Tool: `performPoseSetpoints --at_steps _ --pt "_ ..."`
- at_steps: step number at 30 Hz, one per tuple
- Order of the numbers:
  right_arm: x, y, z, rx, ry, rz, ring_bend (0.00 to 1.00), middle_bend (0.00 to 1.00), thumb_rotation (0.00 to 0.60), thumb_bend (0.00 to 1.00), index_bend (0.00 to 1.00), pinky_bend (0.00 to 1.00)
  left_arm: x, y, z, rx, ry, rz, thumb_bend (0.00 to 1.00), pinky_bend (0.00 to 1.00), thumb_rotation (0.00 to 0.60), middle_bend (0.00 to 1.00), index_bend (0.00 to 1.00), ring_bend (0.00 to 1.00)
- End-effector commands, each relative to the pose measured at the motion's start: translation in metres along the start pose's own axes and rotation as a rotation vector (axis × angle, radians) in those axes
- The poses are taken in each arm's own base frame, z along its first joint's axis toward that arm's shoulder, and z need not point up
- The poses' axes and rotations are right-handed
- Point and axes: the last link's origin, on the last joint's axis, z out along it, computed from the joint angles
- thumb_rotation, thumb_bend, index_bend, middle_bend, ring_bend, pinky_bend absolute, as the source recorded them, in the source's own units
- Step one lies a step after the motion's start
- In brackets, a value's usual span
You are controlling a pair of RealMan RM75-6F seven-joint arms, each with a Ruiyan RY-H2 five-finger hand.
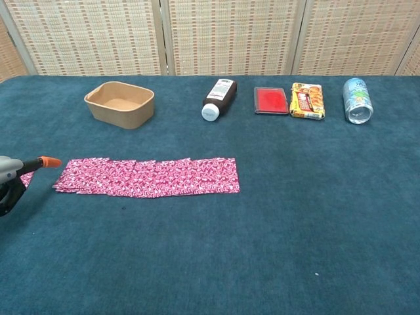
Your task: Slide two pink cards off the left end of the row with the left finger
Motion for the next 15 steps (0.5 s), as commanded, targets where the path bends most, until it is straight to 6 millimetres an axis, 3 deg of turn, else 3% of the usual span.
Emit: performPoseSetpoints --at_steps 1,15 --pt "0.0 0.0 0.0 0.0 -0.001 0.0 0.0 0.08 0.6 0.13 0.0 0.25 0.003 0.005 0.001 -0.011 0.011 -0.007 0.86 0.65 0.6 0.71 0.0 0.66" --pt "0.001 0.0 0.001 -0.005 -0.003 0.003 0.0 0.08 0.6 0.13 0.0 0.25 -0.004 0.019 0.003 -0.052 -0.019 -0.018 0.86 0.65 0.6 0.71 0.0 0.66"
